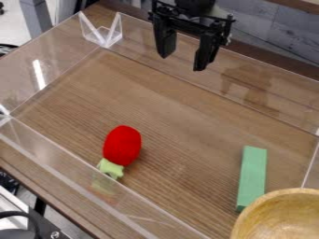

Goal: Move the red fruit to the right

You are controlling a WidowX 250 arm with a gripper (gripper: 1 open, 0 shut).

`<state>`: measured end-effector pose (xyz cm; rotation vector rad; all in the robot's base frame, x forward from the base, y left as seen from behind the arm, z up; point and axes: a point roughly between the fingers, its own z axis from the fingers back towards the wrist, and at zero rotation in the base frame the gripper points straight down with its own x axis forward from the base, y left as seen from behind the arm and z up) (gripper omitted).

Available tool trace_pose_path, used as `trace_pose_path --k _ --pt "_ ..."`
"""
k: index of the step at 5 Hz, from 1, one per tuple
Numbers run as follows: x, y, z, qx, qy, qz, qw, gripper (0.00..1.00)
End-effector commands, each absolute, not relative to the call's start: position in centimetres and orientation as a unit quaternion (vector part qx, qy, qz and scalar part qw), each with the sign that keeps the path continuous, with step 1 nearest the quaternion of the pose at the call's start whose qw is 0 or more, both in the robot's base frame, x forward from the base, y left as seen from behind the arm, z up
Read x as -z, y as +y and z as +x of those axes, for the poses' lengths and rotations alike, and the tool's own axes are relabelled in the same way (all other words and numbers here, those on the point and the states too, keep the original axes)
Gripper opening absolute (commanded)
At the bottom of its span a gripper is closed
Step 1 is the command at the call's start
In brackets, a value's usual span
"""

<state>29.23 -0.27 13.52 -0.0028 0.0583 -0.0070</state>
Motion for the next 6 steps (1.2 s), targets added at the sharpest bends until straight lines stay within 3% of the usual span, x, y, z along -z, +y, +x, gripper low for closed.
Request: trace_pose_path --k 1,4,6 --pt "-12.8 -0.9 28.6 -0.029 0.042 -0.002 0.999 1.0" --pt "-10.4 -0.8 22.2 -0.094 0.026 0.002 0.995 1.0" --pt "-10.7 1.0 20.6 -0.122 0.005 0.002 0.992 1.0"
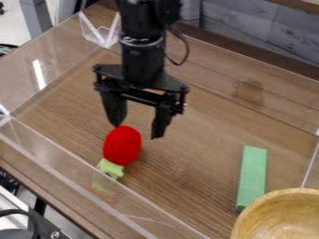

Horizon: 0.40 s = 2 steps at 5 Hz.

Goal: Move the red fruit to the right

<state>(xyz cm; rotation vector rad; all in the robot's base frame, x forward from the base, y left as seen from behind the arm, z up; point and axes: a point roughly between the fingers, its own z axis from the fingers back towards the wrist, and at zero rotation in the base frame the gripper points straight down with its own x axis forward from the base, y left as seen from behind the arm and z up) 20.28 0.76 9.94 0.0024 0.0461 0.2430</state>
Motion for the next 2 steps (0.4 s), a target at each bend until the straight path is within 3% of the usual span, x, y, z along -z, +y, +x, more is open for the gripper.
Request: trace_pose_path --k 1,2 --pt "-9.5 1.2 20.3 -0.123 -0.001 0.003 0.992 1.0" --pt "-8.2 1.1 20.2 -0.125 -0.004 0.005 0.992 1.0"
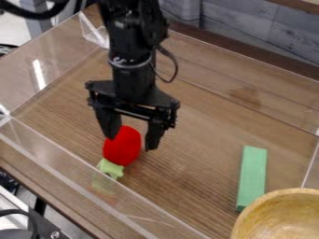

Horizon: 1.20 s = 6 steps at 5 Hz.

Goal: Move the red fruit to the right

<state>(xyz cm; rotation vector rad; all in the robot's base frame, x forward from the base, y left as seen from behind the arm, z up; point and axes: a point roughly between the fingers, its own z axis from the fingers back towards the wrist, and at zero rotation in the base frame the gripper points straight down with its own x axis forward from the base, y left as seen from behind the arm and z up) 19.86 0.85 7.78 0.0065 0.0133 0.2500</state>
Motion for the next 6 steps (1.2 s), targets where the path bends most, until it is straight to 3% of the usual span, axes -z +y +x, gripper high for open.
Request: trace_pose_path --k 1,4,6 --pt "-7.2 2.6 20.9 -0.143 -0.01 0.006 0.99 1.0" --pt "-5.9 4.5 22.7 -0.14 -0.011 -0.001 0.99 1.0" --pt "-5.2 5.4 22.6 -0.142 -0.008 -0.006 0.99 1.0"
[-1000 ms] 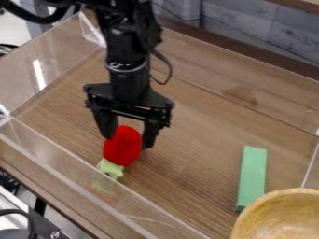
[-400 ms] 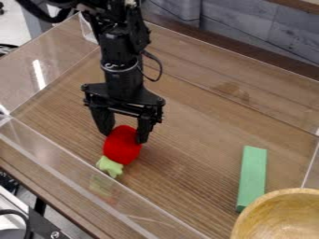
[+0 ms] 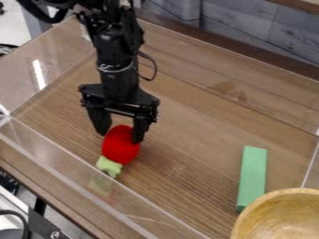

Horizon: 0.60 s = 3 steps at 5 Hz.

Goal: Move the red fruit to the right

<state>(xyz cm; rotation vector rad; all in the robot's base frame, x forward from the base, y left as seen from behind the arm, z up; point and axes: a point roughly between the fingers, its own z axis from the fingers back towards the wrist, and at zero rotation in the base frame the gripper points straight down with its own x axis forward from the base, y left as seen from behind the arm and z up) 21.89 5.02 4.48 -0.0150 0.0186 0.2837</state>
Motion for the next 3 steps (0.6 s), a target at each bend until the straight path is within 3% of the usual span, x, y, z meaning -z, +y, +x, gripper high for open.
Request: trace_pose_path --k 1,3 --pt "-4.85 5.67 22.45 -0.144 -0.006 -0.009 0.99 1.0" --pt "-5.39 5.93 23.17 -0.104 -0.002 -0.012 0.995 1.0"
